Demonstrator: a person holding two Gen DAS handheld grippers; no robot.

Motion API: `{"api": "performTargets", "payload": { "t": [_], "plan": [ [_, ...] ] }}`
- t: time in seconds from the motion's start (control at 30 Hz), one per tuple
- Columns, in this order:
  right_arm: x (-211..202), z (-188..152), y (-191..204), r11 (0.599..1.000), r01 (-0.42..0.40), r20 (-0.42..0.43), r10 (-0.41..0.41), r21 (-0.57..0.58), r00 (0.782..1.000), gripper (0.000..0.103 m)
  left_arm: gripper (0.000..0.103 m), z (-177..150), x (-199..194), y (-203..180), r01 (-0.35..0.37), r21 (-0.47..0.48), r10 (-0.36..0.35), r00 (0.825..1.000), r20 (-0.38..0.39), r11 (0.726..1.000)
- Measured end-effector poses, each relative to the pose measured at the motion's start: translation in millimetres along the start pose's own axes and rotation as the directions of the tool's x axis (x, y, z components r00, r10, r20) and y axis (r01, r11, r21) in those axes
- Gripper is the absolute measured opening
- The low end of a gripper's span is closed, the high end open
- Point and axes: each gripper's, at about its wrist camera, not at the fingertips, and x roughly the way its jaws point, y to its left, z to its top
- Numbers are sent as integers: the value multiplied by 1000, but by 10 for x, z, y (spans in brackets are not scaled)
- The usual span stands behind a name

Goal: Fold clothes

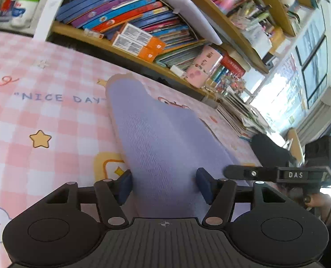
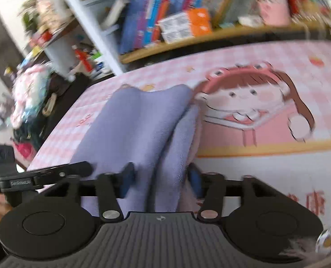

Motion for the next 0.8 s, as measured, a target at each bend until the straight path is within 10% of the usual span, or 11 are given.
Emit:
{"api": "performTargets", "payload": {
  "t": [0.33,0.6,0.8],
  "plan": [
    [194,-52,-186,986,-93,-35,99,138,994,56,70,2,138,53,34,-5,-34,999,-9,999],
    [65,-239,382,976,42,44,-34,-215,998,33,65,-80,19,-297,-61,212,53,998,46,975],
    [99,-155,107,999,-14,-4,14,-31,1000,47,68,-29,69,-106,-11,91,11,1000,3,996]
  ]
}}
